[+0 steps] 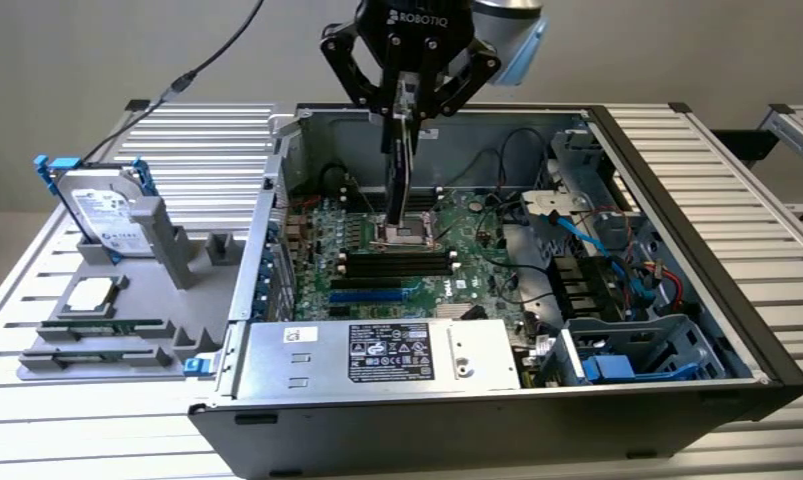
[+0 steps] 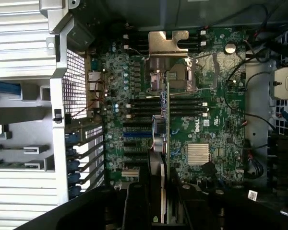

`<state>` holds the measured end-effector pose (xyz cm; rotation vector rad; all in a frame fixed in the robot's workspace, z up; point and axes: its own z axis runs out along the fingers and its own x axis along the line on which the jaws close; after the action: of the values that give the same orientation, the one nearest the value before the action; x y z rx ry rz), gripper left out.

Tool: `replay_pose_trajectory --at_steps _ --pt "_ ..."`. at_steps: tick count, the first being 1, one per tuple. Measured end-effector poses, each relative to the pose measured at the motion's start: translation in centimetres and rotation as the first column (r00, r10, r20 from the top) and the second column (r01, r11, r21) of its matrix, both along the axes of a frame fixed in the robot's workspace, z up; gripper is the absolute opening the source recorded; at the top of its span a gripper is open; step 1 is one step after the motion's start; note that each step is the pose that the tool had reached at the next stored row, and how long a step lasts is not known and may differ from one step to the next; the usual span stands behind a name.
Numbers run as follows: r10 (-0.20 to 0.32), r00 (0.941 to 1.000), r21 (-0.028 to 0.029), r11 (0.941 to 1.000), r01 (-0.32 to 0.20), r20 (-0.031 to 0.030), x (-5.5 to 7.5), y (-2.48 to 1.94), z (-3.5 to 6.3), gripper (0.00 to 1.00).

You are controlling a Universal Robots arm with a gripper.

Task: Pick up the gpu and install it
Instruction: 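Pick up the gpu and move the gpu toward the slot, then insert the gpu into the slot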

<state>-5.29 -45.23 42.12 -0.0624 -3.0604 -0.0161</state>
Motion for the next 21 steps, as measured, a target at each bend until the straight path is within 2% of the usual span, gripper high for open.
replay_pose_trajectory --at_steps 5,11,21 --pt "0.0 1.0 0.0009 1.0 0.0 0.0068 0.3 0.83 -0.46 0.27" --pt "0.001 0.9999 0.0013 1.0 -0.001 0.0141 0.4 2.1 -1.03 0.27" --pt "0.001 0.9999 0.0011 1.0 -0.001 0.014 0.4 2.12 -1.02 0.27"
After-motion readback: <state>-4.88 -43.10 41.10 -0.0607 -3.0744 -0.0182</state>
